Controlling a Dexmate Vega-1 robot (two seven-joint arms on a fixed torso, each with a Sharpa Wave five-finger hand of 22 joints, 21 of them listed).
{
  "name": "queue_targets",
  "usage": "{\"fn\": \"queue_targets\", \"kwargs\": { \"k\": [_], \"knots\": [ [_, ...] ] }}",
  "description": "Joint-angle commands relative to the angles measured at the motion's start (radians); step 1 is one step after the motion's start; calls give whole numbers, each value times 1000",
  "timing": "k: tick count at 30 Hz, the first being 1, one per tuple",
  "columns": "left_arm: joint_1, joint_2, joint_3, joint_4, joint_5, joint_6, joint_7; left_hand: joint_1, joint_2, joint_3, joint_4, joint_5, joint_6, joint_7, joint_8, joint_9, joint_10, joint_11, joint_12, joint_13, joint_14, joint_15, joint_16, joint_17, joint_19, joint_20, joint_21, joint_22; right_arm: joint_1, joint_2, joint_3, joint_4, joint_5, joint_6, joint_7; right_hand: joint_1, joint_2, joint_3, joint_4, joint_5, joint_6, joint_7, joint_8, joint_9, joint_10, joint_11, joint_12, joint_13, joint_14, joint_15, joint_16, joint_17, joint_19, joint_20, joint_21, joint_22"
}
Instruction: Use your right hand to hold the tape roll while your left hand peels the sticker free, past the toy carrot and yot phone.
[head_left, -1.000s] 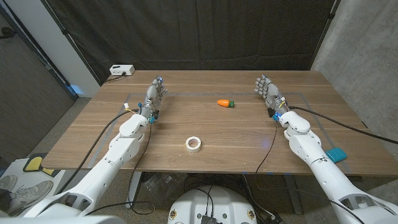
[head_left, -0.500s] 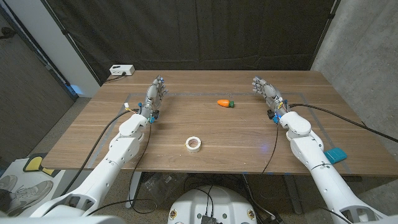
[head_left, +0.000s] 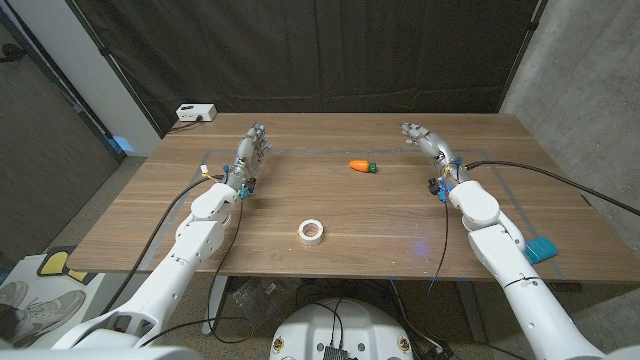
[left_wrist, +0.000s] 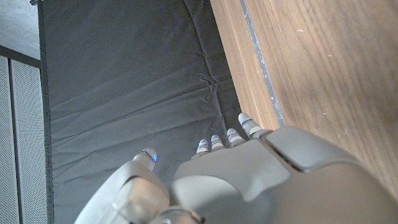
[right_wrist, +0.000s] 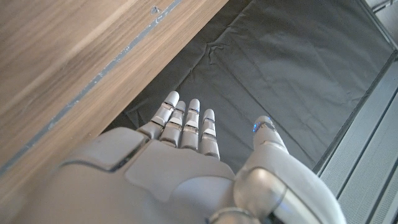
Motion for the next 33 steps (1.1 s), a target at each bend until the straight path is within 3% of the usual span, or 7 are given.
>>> {"fn": "queue_targets", "kwargs": {
  "k": [1, 4, 8, 11, 22, 33],
  "knots": [
    [-19, -12, -8, 27, 15, -1, -34, 2, 53, -2, -3, 7, -70, -8, 6, 2, -45, 13, 8, 4, -110, -4, 3, 3, -72, -24, 8, 2, -76, -24, -24, -151, -229, -37, -78, 17, 3, 8, -2, 2, 23, -3, 7, 1, 20, -1, 8, 5, 21, -2, 9, 4, 13, -2, -3, 2],
    [-23, -13, -8, 31, 17, -1, -40, 2, 52, -2, -4, 7, -69, -6, 5, 2, -42, 16, 9, 4, -108, -3, 3, 3, -72, -22, 7, 2, -97, -32, -31, -192, -280, -47, -96, 20, 4, 9, -1, 3, 30, -3, 7, 2, 28, -6, 10, 5, 31, -6, 12, 4, 18, 1, -3, 2],
    [-28, -14, -7, 37, 20, 0, -49, 3, 51, -3, -4, 7, -68, -7, 4, 2, -39, 18, 9, 4, -104, 1, 3, 3, -69, -13, 8, 2, -125, -35, -35, -233, -331, -50, -125, 22, 7, 12, 6, 4, 53, -16, 7, 2, 49, -17, 14, 5, 83, -16, 25, 7, 22, 37, -7, 4],
    [-31, -15, -7, 42, 20, 0, -57, 4, 51, -3, -5, 7, -67, -7, 3, 2, -39, 19, 8, 4, -103, 3, 2, 3, -68, -11, 8, 2, -149, -40, -45, -269, -397, -63, -156, 24, 10, 16, 8, 5, 72, -18, 10, 2, 65, -26, 18, 5, 104, -20, 27, 8, 28, 47, -8, 5],
    [-34, -16, -10, 46, 22, 2, -72, 6, 49, -4, -6, 8, -64, -9, 0, 3, -34, 20, 8, 4, -100, 3, 1, 3, -66, -8, 7, 2, -203, -73, -88, -382, -585, -128, -190, 35, 10, 25, 4, 7, 99, -22, 11, 3, 87, -40, 22, 6, 130, -37, 27, 7, 37, 59, -9, 6],
    [-36, -15, -11, 46, 21, 2, -88, 7, 49, -5, -6, 8, -64, -10, -2, 3, -32, 19, 6, 5, -100, 0, -2, 3, -64, -7, 6, 3, -236, -111, -118, -466, -687, -161, -171, 37, 10, 29, 7, 7, 114, -33, 11, 3, 98, -48, 23, 6, 146, -49, 27, 8, 41, 62, -11, 6]
  ]
}}
